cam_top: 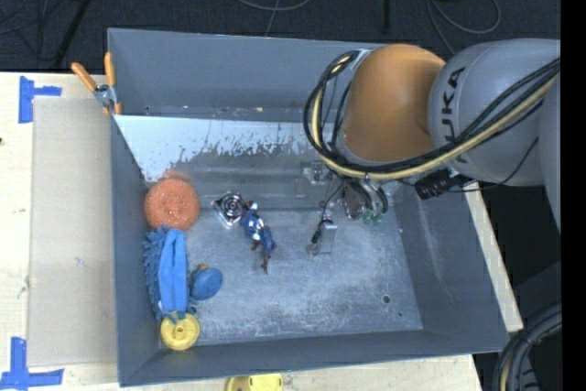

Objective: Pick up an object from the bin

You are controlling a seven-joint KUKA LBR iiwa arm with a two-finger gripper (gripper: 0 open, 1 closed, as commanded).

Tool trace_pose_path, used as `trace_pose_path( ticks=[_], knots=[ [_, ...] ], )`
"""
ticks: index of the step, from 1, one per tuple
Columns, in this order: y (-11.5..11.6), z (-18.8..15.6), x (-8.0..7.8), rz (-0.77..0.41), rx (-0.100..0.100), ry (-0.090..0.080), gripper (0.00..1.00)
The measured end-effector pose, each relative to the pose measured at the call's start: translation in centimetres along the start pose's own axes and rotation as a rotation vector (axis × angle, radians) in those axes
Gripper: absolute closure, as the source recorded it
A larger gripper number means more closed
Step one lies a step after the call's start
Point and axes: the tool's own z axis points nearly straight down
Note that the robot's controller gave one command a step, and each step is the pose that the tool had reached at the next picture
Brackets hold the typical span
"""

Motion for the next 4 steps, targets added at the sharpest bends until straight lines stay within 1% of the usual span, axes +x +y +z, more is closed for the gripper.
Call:
trace_pose_path(
  ticks=[1, 2, 3, 4],
  knots=[
    [2.9, 3.0, -0.3, -0.047, 0.0, 0.006, 0.0],
    [3.6, 6.3, -0.8, 0.038, -0.001, 0.006, 0.0],
    [4.5, 7.7, -0.9, -0.006, 0.001, 0.013, 0.0],
    [5.8, 9.3, 0.3, 0.107, 0.001, 0.011, 1.0]
  ],
)
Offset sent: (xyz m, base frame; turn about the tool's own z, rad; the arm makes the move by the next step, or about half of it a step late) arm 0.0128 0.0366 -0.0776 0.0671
